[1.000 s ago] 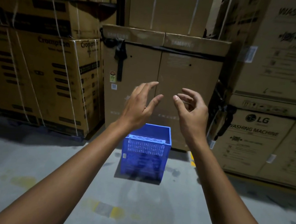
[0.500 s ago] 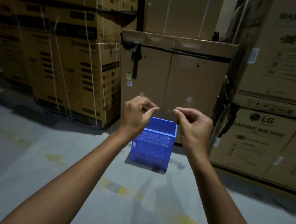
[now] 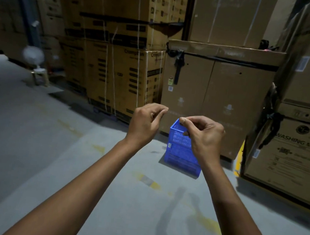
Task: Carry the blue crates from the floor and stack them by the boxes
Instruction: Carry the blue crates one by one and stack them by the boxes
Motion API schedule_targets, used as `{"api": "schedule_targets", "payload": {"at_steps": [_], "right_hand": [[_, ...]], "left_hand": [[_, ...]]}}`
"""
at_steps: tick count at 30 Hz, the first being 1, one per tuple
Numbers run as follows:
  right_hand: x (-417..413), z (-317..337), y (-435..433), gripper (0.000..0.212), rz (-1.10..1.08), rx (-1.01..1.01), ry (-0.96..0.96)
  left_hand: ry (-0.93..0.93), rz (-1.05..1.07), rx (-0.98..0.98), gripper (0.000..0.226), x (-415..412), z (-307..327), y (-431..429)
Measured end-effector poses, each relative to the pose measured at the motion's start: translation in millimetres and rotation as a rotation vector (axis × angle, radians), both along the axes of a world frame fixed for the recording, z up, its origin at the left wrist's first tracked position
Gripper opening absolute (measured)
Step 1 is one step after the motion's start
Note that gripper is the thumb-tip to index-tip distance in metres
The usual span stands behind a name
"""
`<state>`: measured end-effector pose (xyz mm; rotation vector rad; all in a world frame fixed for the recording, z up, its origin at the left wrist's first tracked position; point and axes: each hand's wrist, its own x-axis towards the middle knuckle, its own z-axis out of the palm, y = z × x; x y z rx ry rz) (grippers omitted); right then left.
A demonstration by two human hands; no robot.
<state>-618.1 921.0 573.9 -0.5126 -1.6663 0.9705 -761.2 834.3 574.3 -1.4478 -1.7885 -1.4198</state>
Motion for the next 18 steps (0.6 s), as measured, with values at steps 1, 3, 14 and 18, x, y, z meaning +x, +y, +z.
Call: {"api": "schedule_targets", "payload": {"at_steps": [1,3,14,18], "right_hand": [[6,-6,-20,0.002,0.049,-0.014,-0.003],[15,-18,-63,0.006,0.140,-0.034,-0.021],[46,-11,-243,0.004,0.493,-0.029,-0.181],[54,-1,-290,0.009,0.667,0.015,-0.175]], "left_hand": [[-0.007,0.005,-0.013,0.013,7,-7,-24],[-0.032,0.055,-0.040,0.011,22,-22,-72],[-0.175,0.497,-0.045,0.027,92,-26,-297],[-0.139,0.586,-0.098,0.039,119,-19,-357]]}}
